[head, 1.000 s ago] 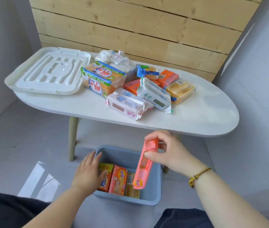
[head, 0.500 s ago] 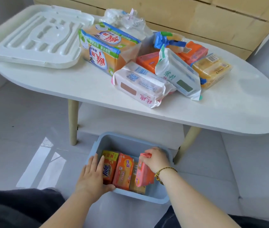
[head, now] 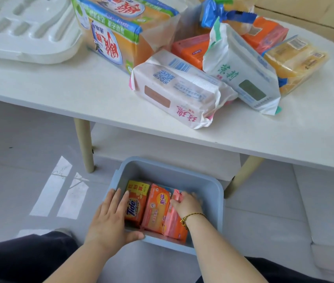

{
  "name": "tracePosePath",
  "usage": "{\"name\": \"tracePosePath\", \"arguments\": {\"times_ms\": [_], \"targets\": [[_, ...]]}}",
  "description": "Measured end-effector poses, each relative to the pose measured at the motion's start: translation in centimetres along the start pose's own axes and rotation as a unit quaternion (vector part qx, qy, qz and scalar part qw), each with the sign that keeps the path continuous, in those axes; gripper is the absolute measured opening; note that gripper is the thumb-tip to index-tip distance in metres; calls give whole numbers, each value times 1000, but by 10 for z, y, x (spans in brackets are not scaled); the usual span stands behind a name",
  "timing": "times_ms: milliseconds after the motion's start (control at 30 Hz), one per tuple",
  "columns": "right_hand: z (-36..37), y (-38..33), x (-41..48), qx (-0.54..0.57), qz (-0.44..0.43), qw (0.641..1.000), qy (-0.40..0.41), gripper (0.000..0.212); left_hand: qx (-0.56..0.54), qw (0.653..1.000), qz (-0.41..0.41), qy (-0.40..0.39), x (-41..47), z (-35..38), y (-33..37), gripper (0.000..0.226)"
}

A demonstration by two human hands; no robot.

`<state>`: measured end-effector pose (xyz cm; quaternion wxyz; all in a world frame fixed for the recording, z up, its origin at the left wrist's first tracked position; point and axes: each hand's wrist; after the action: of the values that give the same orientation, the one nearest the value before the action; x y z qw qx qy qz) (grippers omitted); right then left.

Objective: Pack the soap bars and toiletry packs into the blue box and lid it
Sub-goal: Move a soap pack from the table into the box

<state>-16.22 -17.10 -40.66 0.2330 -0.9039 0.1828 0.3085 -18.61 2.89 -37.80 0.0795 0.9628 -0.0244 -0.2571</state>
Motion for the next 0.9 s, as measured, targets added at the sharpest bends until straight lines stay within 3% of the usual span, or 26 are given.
{"name": "tracePosePath", "arguments": {"times_ms": [200, 500, 733, 900], "targets": [[12, 10, 3, 17, 6, 1000, 19, 58, -5, 1000, -1, 4, 2, 4, -1, 114], [15, 11, 8, 17, -78, 997, -7, 63, 5, 1000, -2, 1, 3, 4, 1, 113], [3, 12, -5, 63, -64, 996, -8, 61, 7, 1000, -10, -7, -1, -5, 8, 111], [-33, 13, -41, 63, -42, 996, 37, 37, 4, 1000, -9, -3, -16, -22, 19, 94]]}}
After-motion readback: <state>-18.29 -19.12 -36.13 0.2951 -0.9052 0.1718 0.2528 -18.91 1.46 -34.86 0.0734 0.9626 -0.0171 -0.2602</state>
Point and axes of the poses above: each hand's wrist, its own x-axis towards the middle knuckle, its own z-axis out of the palm, y = z × x, and after that the axes turned 8 degrees about -z, right-handed
